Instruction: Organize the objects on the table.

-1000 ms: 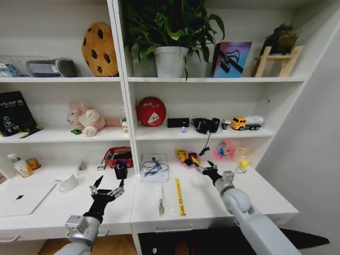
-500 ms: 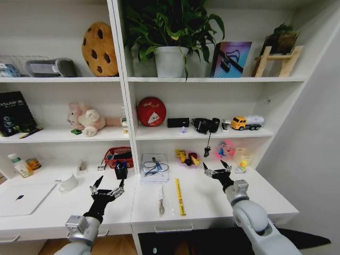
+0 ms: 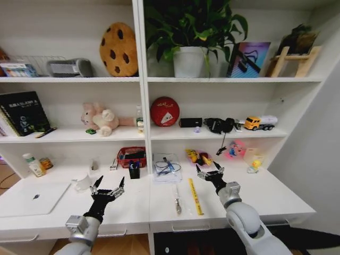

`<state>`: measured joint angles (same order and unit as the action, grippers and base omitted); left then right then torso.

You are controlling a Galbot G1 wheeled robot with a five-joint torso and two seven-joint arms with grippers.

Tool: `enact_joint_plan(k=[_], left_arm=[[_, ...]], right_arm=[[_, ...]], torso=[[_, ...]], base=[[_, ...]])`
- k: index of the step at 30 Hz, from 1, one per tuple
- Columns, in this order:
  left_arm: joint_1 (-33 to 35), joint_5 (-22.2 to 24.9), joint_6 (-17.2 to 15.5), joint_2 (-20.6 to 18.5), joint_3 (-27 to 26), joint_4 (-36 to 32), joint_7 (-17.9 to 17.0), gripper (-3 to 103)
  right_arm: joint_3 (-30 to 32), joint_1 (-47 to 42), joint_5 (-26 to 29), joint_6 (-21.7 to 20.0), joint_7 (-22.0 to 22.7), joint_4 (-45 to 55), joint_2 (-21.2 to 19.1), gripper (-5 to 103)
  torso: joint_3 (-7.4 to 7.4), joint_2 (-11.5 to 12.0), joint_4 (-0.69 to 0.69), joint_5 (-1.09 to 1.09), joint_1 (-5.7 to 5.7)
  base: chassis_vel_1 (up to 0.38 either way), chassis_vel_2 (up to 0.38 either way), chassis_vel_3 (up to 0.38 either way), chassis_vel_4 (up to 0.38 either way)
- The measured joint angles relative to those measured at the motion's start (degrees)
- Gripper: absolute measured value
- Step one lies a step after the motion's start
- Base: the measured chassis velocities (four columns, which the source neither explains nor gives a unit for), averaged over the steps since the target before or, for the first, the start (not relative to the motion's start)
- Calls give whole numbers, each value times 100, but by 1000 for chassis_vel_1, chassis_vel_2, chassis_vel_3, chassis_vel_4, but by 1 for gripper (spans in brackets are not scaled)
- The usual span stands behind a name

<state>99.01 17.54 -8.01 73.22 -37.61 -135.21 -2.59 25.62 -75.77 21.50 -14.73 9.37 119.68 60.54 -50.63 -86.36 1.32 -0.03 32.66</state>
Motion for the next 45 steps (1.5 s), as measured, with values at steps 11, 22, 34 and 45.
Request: enact_joint_plan(k=[11, 22, 34, 45], left_arm=[[0, 0, 0, -1, 0, -1, 0, 100], [0, 0, 0, -1, 0, -1, -1, 100], [0, 0, 0, -1, -3, 0, -8, 100], [0, 0, 0, 1, 2, 0, -2, 100]], right_arm=[[-138, 40, -14, -20, 29, -62, 106, 100], [-157, 123, -39, 20, 108, -188, 88, 100], [153, -29, 77, 389, 276, -217, 104, 100], [358, -230, -49, 360, 87, -86, 119, 100]], torso=[[-1, 1, 0, -1, 2], [-1, 0, 2, 6, 2], [0, 0, -2, -4, 1], [0, 0, 4, 5, 1]], base=[[327, 329, -328, -319], [361, 368, -359, -362], [225, 209, -212, -228], [-53, -28, 45, 32]])
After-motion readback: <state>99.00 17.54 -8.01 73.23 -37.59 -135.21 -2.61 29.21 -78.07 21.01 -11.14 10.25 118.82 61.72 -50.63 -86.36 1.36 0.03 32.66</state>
